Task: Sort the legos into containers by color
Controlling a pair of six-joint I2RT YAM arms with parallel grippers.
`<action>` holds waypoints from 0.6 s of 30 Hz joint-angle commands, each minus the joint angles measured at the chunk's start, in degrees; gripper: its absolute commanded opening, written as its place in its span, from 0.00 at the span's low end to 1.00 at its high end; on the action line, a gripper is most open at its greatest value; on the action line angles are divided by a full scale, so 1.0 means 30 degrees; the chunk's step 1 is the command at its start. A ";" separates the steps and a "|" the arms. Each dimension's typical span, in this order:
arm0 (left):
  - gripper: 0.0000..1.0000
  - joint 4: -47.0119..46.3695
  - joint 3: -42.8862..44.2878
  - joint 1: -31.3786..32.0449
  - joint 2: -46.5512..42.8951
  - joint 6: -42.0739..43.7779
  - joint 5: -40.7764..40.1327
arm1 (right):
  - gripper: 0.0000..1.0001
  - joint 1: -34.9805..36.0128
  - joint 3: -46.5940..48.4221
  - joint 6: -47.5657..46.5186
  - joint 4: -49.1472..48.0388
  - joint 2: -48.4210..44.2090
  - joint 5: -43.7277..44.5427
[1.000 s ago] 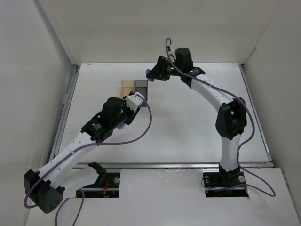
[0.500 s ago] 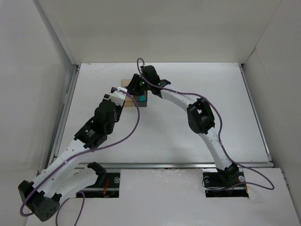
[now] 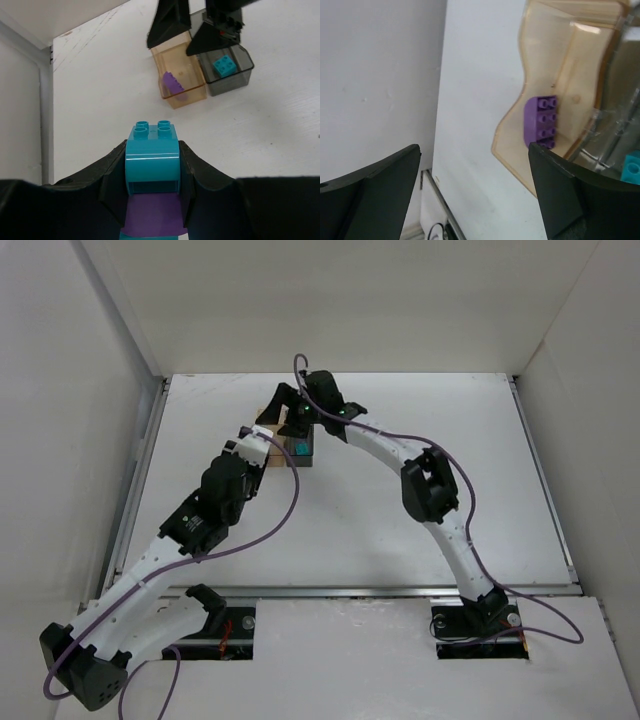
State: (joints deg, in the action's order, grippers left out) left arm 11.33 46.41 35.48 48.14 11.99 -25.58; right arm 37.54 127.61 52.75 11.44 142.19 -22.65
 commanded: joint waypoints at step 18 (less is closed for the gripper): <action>0.00 -0.3485 0.1870 -0.0109 0.0946 0.5904 1.5643 | 0.93 -0.3023 -1.2154 -1.3775 0.2924 -1.6077 -0.8445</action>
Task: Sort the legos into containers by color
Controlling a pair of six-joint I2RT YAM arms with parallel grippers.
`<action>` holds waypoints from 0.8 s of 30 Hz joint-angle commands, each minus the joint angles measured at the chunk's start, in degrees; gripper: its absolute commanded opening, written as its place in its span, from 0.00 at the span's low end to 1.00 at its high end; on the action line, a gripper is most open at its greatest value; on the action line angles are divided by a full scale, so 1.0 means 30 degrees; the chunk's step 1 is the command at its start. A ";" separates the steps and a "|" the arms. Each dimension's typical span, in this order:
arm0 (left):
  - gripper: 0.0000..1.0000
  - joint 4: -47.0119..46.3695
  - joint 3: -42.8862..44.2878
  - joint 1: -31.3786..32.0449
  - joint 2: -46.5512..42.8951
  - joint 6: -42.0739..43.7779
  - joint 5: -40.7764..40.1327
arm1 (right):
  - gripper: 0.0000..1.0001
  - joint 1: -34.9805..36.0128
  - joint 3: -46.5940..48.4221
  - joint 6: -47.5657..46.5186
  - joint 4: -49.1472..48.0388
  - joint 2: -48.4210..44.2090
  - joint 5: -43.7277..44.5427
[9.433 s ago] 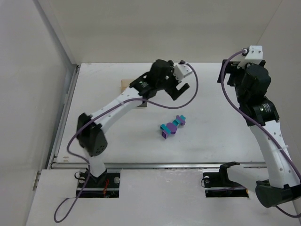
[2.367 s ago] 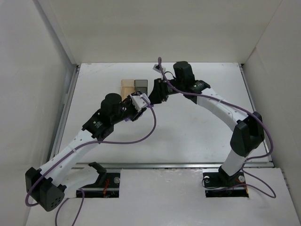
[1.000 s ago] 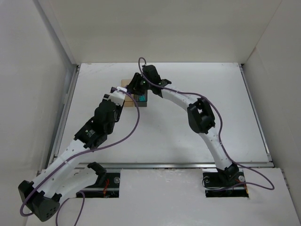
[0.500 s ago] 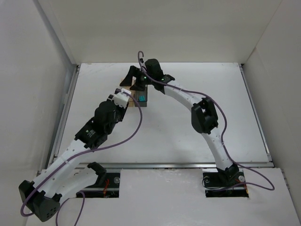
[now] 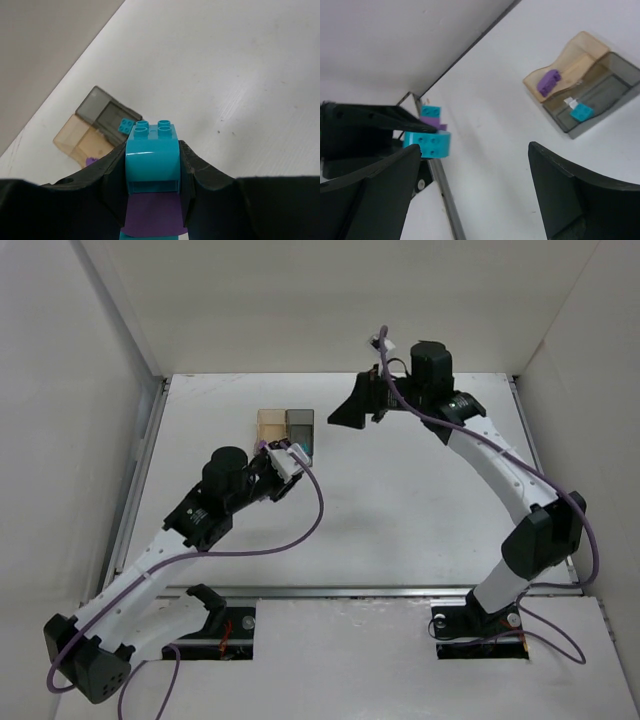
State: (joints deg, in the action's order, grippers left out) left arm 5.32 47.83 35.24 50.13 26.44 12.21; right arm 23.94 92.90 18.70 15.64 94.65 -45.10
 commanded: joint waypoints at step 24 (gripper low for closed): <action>0.00 -0.1833 0.2395 0.0762 0.1835 0.1471 0.3138 | 0.93 0.2653 -0.1993 0.1675 -0.1111 -0.0406 -0.3394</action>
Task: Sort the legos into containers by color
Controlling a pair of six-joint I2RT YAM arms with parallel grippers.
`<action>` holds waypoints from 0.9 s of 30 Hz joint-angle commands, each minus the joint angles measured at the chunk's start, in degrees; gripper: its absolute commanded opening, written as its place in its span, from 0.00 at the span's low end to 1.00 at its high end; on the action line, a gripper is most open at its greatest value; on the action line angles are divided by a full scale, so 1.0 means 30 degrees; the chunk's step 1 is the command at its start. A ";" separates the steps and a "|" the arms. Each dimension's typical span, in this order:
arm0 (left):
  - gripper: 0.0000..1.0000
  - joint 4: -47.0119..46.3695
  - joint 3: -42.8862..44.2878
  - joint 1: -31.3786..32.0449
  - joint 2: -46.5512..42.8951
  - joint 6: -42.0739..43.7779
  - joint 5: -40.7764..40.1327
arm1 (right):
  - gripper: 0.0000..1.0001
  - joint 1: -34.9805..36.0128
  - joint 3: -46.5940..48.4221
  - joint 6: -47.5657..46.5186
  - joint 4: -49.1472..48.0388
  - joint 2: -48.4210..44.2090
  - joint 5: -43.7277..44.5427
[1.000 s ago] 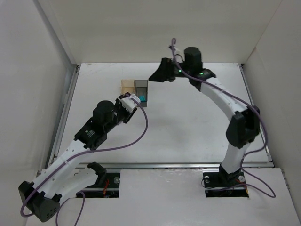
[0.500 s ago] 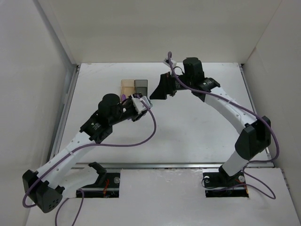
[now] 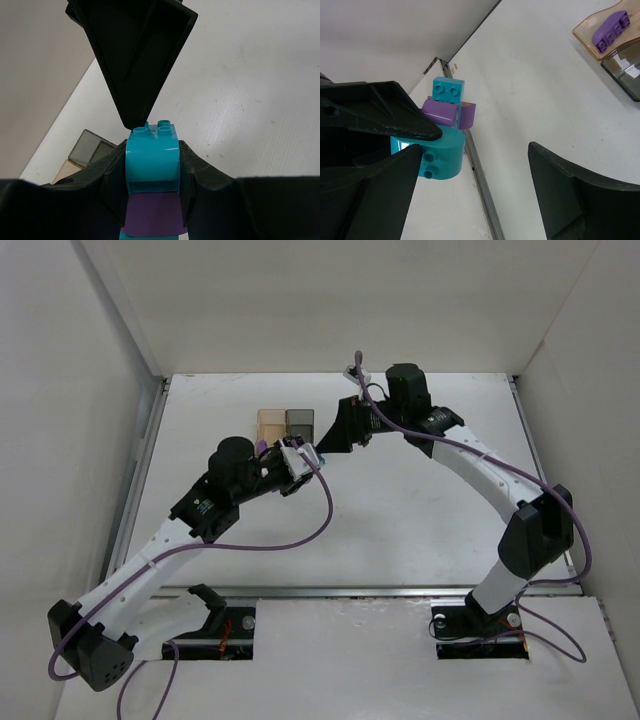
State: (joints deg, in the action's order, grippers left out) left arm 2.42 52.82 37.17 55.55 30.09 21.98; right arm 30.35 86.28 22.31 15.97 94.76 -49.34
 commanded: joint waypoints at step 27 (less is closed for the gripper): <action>0.00 0.0575 0.0208 0.0121 -0.0147 -0.0123 -0.0908 | 0.99 -0.0243 0.0302 0.1911 -0.1514 -0.2261 -0.0748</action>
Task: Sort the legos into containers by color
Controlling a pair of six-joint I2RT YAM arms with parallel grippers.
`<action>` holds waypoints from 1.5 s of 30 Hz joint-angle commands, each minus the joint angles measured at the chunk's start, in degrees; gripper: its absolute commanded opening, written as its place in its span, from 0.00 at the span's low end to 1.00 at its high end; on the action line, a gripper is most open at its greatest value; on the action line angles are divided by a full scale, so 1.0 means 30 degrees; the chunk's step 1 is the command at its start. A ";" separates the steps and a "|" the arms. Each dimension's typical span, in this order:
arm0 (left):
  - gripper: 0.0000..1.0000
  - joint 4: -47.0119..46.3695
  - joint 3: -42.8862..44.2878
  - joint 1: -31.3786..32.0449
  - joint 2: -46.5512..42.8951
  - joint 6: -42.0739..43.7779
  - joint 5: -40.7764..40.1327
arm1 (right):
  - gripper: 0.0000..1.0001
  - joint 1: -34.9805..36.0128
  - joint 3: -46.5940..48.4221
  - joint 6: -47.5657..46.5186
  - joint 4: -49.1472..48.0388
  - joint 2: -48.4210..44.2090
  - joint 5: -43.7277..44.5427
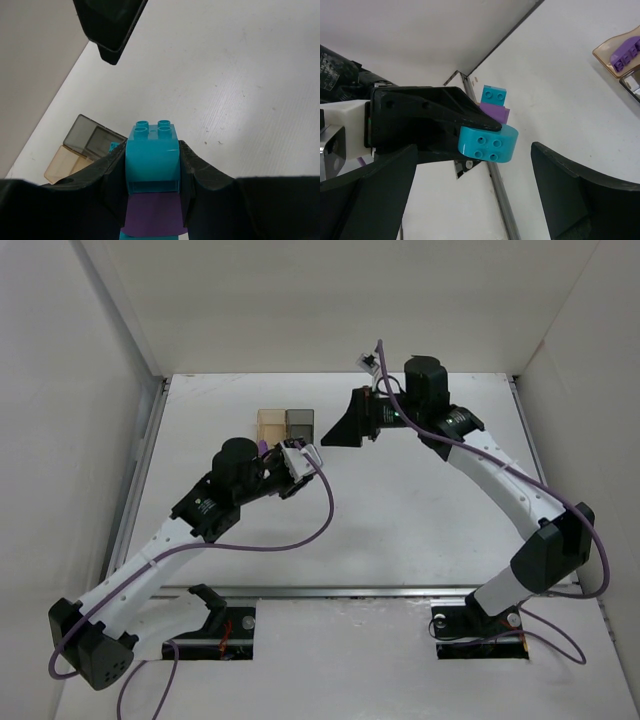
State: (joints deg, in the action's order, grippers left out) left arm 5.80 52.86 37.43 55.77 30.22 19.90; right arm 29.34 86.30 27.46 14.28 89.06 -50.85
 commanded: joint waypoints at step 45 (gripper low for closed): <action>0.00 -0.2989 0.0280 0.0033 -0.0015 -0.0697 -0.1007 | 0.20 0.1908 0.1145 0.0074 -0.0923 0.3215 -0.2357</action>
State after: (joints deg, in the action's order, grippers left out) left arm 2.94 52.86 37.41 56.77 28.69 16.29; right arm 34.37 87.61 28.32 14.46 98.39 -54.24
